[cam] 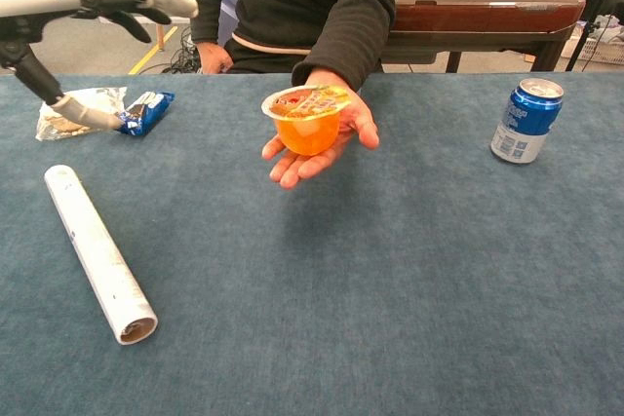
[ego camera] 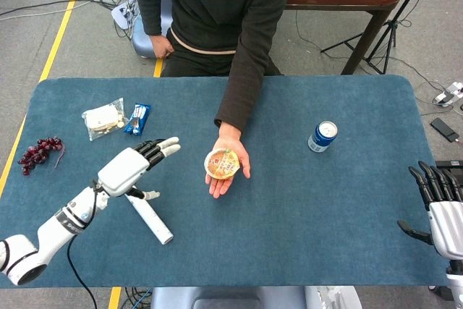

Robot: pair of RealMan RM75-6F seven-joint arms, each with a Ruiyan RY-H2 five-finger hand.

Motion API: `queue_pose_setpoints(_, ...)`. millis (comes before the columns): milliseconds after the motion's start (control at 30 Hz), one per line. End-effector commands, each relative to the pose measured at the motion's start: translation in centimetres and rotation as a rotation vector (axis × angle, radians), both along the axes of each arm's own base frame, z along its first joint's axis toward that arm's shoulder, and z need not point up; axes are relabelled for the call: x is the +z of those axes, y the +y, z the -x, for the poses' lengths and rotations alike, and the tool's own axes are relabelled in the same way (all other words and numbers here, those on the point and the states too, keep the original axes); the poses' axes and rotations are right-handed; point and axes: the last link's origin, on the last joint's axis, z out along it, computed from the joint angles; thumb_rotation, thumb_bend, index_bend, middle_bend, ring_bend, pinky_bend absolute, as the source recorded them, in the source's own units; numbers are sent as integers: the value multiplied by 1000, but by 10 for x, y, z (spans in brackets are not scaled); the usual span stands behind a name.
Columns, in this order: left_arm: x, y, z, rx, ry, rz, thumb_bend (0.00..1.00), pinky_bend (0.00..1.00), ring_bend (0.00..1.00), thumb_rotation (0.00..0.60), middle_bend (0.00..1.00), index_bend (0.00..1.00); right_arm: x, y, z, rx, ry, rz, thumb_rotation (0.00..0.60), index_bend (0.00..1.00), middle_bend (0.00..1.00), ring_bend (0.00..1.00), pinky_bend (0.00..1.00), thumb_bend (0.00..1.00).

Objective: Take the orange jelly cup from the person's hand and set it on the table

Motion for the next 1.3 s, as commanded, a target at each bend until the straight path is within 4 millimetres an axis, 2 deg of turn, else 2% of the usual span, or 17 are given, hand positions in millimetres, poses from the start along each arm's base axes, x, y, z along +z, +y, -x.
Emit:
queue_pose_setpoints(33, -13, 12, -18, -37, 16, 31, 137, 135, 67, 600, 28, 32, 0, 0, 1, -5, 2, 1, 600, 16, 4, 0, 57, 51)
queue_pose_setpoints(467, -48, 46, -83, -132, 96, 96, 137, 135, 67, 600, 24, 32, 1, 0, 3, -23, 9, -2, 600, 16, 5, 0, 57, 51)
queue_pose_setpoints(700, -67, 56, -110, -166, 152, 120, 137, 135, 67, 600, 22, 37, 2, 2, 7, -35, 4, 4, 600, 16, 5, 0, 57, 52)
queue_pose_setpoints(933, -81, 60, -121, -176, 199, 135, 137, 135, 67, 600, 22, 78, 4, 6, 12, -50, 0, 14, 600, 16, 5, 0, 57, 51)
queue_pose_setpoints(1167, -89, 63, -123, -173, 214, 133, 137, 138, 82, 600, 22, 153, 5, 9, 16, -62, -4, 20, 600, 16, 5, 0, 57, 52)
queue_pose_setpoints(1300, -91, 64, -123, -167, 213, 130, 138, 207, 145, 600, 46, 239, 6, 10, 17, -64, -5, 22, 600, 16, 5, 0, 57, 51)
